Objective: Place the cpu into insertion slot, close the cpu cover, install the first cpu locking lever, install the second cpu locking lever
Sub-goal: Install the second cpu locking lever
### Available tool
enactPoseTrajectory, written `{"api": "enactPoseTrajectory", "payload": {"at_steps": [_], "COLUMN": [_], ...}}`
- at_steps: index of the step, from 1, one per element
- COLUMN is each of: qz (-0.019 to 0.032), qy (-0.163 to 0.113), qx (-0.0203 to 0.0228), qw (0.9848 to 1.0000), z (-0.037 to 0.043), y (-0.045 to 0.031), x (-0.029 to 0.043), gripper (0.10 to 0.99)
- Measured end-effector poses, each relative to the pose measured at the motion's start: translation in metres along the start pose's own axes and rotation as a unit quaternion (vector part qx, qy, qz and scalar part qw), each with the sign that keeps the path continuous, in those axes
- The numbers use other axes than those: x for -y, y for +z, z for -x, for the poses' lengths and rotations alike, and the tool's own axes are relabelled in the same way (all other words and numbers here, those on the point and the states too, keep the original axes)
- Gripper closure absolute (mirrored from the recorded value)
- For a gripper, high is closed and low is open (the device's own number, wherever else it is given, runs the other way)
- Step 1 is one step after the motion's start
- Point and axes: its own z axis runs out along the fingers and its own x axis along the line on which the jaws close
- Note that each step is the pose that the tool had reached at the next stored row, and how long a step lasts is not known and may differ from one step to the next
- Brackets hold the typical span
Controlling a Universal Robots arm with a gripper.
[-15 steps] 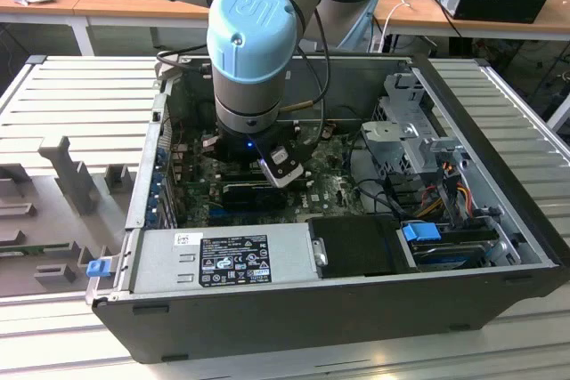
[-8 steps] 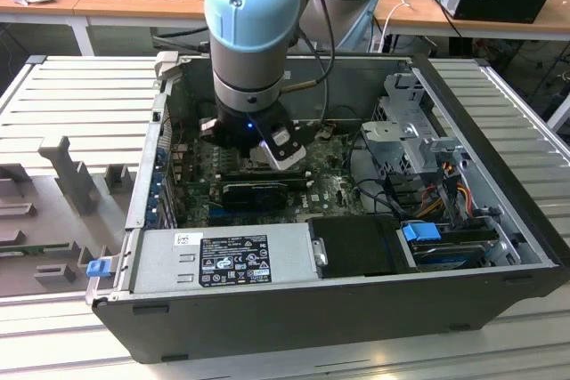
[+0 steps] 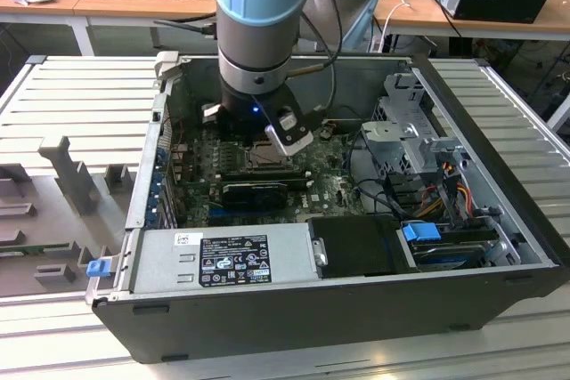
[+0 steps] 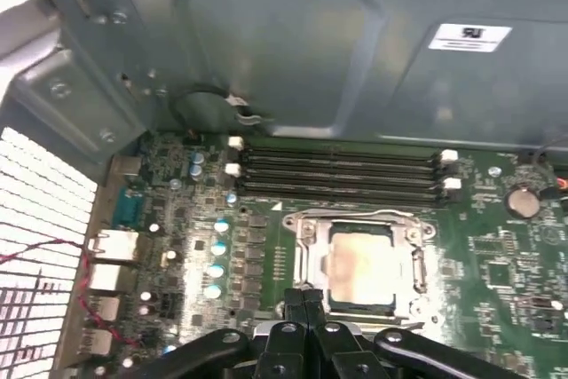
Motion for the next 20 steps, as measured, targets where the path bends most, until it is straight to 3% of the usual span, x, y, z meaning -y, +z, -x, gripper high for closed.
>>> {"api": "enactPoseTrajectory", "payload": {"at_steps": [3, 7, 11, 15, 20], "qz": [0.0005, 0.0005, 0.0006, 0.0005, 0.0005], "qy": [0.002, 0.002, 0.003, 0.003, 0.003], "qx": [-0.0060, -0.0067, -0.0066, -0.0067, -0.0067], "qw": [1.0000, 1.0000, 1.0000, 1.0000, 1.0000], "z": [0.0144, 0.0168, 0.0160, 0.0039, 0.0022], "y": [0.0015, 0.0082, 0.0144, 0.0223, 0.0332], "x": [0.0019, 0.0124, 0.0208, 0.0237, 0.0277], "gripper": [0.980, 0.980, 0.980, 0.980, 0.980]}}
